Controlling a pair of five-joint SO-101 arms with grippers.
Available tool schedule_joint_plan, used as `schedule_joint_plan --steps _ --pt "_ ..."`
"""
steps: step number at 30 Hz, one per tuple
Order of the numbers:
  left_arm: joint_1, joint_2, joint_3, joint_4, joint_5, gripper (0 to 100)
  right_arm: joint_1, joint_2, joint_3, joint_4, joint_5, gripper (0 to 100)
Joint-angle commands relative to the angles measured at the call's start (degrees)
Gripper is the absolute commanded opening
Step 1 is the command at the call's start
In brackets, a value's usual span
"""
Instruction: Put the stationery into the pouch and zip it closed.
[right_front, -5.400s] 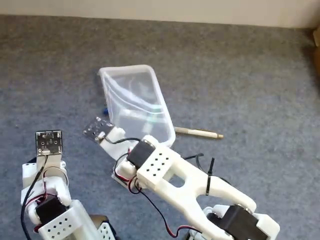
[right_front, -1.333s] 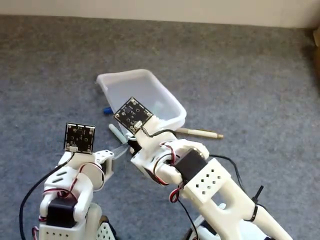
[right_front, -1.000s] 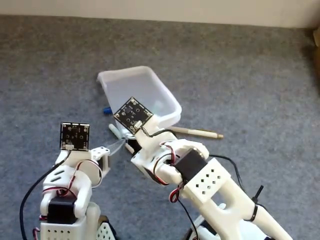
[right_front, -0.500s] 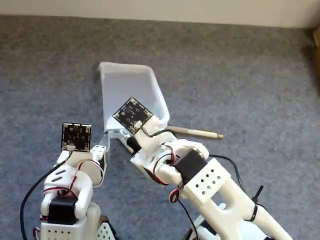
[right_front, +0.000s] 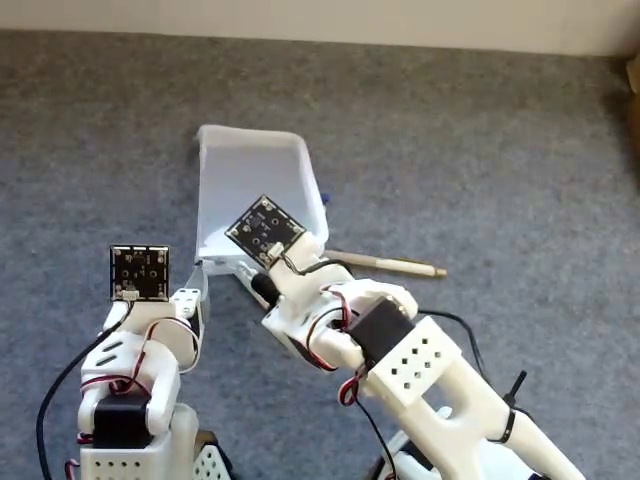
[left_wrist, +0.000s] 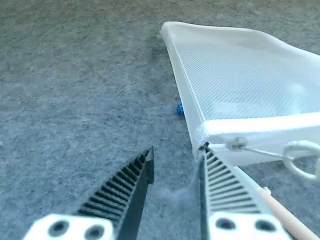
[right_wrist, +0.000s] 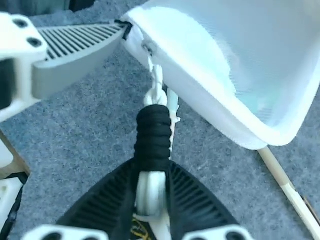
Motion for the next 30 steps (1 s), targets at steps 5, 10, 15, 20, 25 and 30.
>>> schedule_joint_plan --steps 5,10,15,20,25,30 --pt "-1.9 -0.4 -0.5 -1.5 0.3 14 6.7 -2.2 -0.7 2.2 -0.2 0.5" --pt "-1.9 -0.4 -0.2 -1.5 0.3 14 9.9 -2.2 -0.9 2.1 -0.1 0.5" --pt "-1.9 -0.4 -0.1 -1.3 0.2 14 12.5 -2.2 -2.9 2.3 -0.1 0.5" --pt "-1.9 -0.4 -0.1 -1.3 0.2 14 17.6 -2.2 -4.5 2.4 -0.4 0.5" --pt "-1.9 -0.4 -0.1 -1.4 0.2 14 21.4 -2.2 -5.6 2.4 -0.5 0.5" --pt "-1.9 -0.4 -0.1 -1.4 0.2 14 24.9 -2.2 -6.8 2.1 -0.5 0.5"
